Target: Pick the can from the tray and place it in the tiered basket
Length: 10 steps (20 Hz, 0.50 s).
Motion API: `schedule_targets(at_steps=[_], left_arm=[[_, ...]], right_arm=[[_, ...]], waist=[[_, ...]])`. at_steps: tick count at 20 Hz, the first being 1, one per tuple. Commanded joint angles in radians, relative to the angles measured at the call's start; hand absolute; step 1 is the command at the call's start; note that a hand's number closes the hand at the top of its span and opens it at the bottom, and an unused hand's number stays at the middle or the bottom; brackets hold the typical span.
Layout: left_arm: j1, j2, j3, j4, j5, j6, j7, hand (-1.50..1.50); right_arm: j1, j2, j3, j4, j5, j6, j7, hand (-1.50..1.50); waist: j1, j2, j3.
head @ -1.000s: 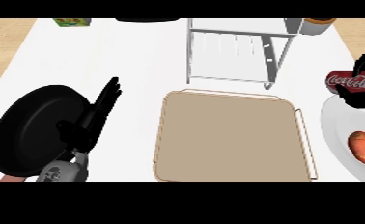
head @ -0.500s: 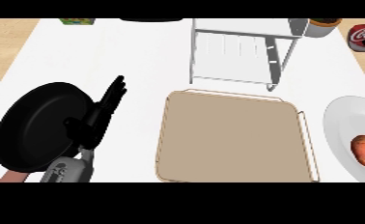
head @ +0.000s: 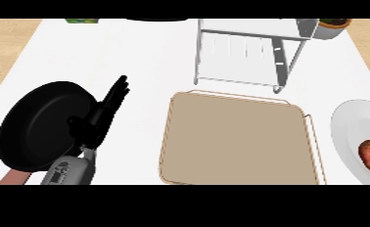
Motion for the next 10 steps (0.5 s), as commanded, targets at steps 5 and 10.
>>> schedule_targets(at_steps=[5, 10], left_arm=[[0.022, -0.005, 0.003, -0.034, -0.016, -0.001, 0.000, 0.00], [-0.034, -0.026, 0.011, -0.005, -0.022, 0.005, 0.024, 0.00]], right_arm=[[-0.239, 0.166, 0.070, 0.215, 0.087, -0.050, 0.070, 1.50], [-0.292, 0.227, 0.080, 0.410, 0.150, -0.113, -0.050, 1.50]], waist=[[0.005, 0.000, 0.000], [0.007, 0.005, 0.001]])
